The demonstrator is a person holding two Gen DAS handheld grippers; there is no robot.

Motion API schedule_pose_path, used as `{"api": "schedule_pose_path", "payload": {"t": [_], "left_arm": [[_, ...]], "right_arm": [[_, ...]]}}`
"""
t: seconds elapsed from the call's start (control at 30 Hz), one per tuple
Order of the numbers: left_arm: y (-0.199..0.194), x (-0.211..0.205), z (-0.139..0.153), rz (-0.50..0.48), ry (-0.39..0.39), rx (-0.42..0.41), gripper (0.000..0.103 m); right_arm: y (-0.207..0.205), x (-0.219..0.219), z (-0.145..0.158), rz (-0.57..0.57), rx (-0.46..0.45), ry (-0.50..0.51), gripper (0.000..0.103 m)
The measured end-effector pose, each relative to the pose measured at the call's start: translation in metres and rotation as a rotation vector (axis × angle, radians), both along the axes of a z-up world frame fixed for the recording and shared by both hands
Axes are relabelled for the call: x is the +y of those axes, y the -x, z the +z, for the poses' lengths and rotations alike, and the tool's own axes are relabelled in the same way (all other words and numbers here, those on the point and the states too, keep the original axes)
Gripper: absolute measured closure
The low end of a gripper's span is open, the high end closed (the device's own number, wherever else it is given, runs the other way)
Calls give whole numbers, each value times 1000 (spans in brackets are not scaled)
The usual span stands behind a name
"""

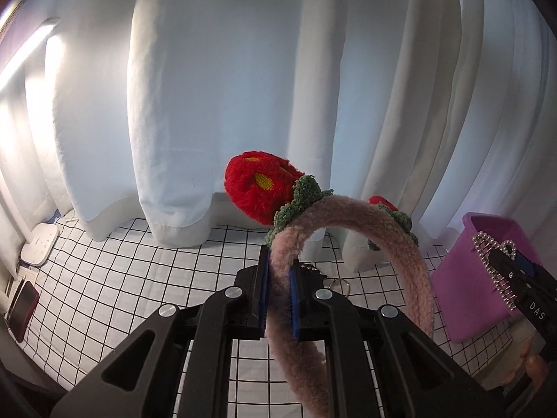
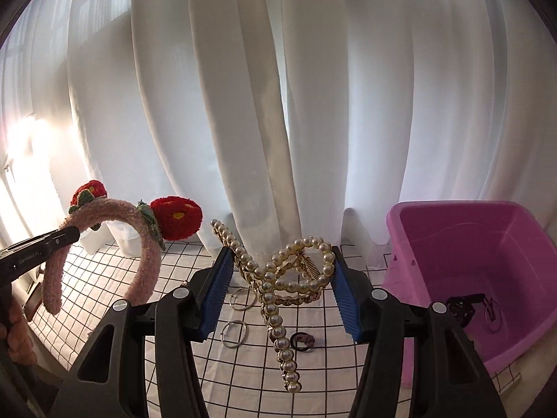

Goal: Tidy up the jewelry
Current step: 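Lift the headband and pearl clip with both tools and carry them over the pink basin, then open the left tool dropping the headband while the right tool releases the pearl clip into the basin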

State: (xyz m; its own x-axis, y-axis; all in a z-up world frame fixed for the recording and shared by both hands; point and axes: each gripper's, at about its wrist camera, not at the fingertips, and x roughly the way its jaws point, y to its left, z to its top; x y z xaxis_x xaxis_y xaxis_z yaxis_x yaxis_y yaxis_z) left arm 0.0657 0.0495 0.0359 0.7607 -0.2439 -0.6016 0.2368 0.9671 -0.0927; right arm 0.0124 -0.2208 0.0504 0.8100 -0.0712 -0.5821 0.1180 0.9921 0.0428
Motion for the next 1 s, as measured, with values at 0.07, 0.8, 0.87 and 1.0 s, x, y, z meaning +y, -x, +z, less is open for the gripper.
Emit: {"api": "schedule_pose_path", "payload": {"t": [0.07, 0.8, 0.87, 1.0], "left_arm": [[6, -20, 9, -48, 11, -13, 93], [63, -328, 4, -240, 67, 23, 92], [63, -352, -7, -224, 48, 52, 92], [53, -382, -30, -194, 10, 124, 92]], "right_arm": [[10, -19, 12, -39, -20, -1, 49], [53, -310, 37, -170, 27, 18, 49], [45, -327, 28, -155, 65, 8, 49], [30, -347, 6, -124, 145, -11, 49]]}}
